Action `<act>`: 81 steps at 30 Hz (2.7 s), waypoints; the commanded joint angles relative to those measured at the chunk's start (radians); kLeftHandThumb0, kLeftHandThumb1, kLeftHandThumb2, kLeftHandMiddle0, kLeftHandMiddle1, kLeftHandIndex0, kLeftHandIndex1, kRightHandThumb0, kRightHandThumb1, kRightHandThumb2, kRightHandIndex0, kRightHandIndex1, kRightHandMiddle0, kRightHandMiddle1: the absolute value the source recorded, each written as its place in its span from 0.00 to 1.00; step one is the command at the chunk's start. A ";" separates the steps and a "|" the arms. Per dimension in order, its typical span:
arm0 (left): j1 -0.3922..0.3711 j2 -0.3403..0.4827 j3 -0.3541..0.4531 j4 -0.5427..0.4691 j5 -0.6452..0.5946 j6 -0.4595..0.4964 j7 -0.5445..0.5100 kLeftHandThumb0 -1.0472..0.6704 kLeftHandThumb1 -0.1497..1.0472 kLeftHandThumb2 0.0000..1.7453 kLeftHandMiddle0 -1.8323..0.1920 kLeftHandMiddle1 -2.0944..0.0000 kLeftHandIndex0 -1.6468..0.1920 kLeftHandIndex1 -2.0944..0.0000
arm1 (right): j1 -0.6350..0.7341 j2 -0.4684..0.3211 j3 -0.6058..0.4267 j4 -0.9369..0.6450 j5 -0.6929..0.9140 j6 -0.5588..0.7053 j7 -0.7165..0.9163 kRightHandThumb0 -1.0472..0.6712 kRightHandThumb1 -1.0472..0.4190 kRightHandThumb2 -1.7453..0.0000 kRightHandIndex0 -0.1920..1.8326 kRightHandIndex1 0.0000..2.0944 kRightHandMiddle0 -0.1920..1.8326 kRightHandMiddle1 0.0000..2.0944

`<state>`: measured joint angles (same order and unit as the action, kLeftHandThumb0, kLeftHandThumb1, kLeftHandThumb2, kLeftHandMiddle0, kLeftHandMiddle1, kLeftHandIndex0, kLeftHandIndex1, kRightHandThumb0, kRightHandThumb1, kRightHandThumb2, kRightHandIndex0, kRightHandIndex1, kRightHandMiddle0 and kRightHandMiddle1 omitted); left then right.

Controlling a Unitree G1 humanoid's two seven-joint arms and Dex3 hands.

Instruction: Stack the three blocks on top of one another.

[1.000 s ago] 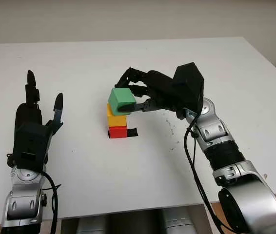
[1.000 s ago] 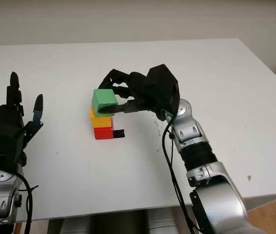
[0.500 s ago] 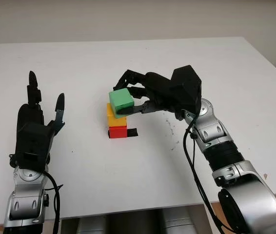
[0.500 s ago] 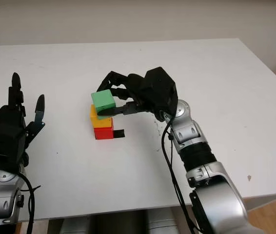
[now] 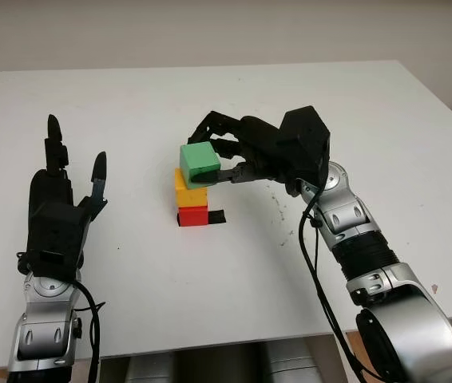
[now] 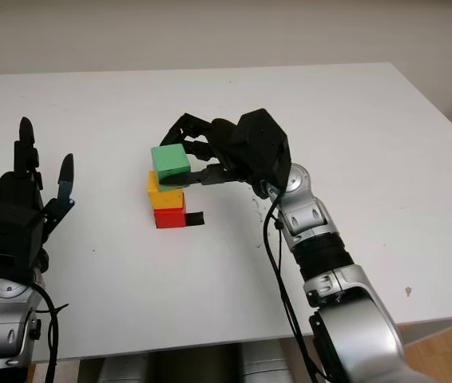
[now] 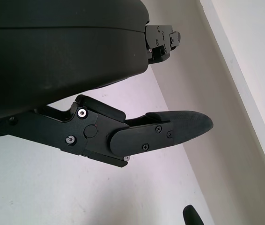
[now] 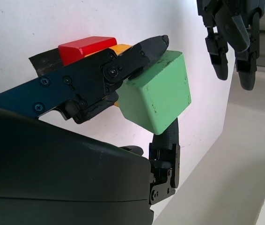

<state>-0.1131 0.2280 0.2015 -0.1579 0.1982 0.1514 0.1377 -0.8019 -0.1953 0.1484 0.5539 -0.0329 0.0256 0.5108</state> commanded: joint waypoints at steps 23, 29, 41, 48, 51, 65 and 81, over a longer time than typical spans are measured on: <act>0.016 -0.011 -0.001 0.002 0.000 -0.021 0.010 0.21 1.00 0.33 0.99 0.97 0.96 0.98 | -0.020 0.022 0.003 0.008 -0.005 -0.014 -0.001 0.30 0.08 0.97 0.26 0.04 0.27 0.79; 0.013 -0.018 -0.004 0.002 0.000 -0.015 0.013 0.21 1.00 0.32 0.99 0.97 0.95 0.97 | -0.028 0.025 -0.005 -0.001 0.017 0.056 0.019 0.30 0.10 0.97 0.22 0.02 0.18 0.70; 0.010 -0.019 -0.003 0.001 0.011 -0.012 0.015 0.21 1.00 0.32 0.98 0.97 0.95 0.97 | -0.022 0.018 -0.012 -0.013 0.040 0.086 0.040 0.25 0.11 0.97 0.11 0.01 0.10 0.40; 0.008 -0.013 -0.002 0.008 0.007 -0.022 0.009 0.22 1.00 0.32 0.98 0.97 0.95 0.97 | -0.042 -0.001 -0.014 0.027 0.066 0.044 0.137 0.17 0.12 0.97 0.01 0.00 0.01 0.09; 0.006 -0.012 -0.002 0.011 0.006 -0.023 0.009 0.21 1.00 0.32 0.98 0.97 0.94 0.97 | -0.046 -0.008 -0.027 0.023 0.095 0.007 0.197 0.14 0.12 0.97 0.00 0.00 0.00 0.01; 0.007 -0.005 0.007 0.014 -0.004 -0.023 0.000 0.20 1.00 0.32 0.99 0.98 0.95 0.97 | 0.008 -0.068 -0.147 -0.165 0.216 -0.031 0.218 0.05 0.00 0.69 0.00 0.00 0.00 0.00; -0.018 0.019 0.018 0.051 -0.020 -0.044 -0.005 0.19 1.00 0.33 0.98 0.97 0.95 0.97 | 0.060 -0.051 -0.254 0.063 0.211 -0.026 -0.061 0.11 0.00 0.56 0.00 0.00 0.00 0.00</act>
<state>-0.1121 0.2346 0.2157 -0.1111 0.1815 0.1244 0.1351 -0.7425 -0.2513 -0.0949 0.6018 0.1818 0.0197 0.4569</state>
